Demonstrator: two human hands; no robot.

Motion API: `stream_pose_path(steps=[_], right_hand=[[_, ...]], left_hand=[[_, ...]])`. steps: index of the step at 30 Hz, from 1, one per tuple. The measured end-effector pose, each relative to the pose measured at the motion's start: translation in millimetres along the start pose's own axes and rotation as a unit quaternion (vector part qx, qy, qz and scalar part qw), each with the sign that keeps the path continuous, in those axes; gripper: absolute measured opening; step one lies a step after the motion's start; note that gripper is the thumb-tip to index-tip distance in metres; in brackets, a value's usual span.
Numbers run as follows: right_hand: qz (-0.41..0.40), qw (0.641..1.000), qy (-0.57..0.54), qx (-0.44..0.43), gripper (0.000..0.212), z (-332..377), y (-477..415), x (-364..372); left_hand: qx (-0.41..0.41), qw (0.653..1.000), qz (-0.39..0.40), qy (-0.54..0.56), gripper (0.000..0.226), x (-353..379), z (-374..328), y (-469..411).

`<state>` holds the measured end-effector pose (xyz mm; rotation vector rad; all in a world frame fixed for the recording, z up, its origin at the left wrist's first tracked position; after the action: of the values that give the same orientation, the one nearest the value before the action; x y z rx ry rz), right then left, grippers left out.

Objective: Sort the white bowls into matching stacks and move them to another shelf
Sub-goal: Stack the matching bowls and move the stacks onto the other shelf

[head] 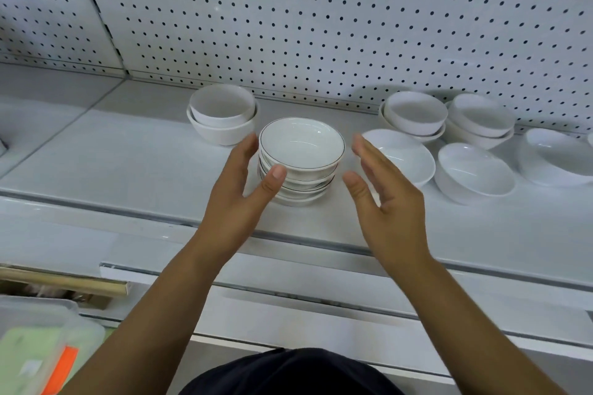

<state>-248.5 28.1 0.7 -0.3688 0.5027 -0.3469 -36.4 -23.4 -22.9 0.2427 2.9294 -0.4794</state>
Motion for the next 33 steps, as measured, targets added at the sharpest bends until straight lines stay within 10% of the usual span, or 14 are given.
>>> stream_pose_path(steps=[8,33], right_hand=[[0.111,0.963,-0.121,0.215,0.093,-25.8,19.3,33.9],[0.1,0.972,-0.13,0.17,0.094,-13.4,-0.2,27.4]], left_hand=[[0.024,0.985,0.169,0.015,0.124,-1.9,0.8,-47.2],[-0.045,0.962,0.184,0.195,0.109,20.7,-2.6,-18.4]])
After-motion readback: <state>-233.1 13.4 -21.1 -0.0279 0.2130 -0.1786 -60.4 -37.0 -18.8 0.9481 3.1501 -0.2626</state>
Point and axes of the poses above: each hand's wrist, its own y-axis away from the middle knuckle, its own x-axis out of the palm, z = x × y, the point moved 5 cm from there along -y, towards the middle knuckle, and after that the axes turned 7 degrees about x, right-handed, at the moved point
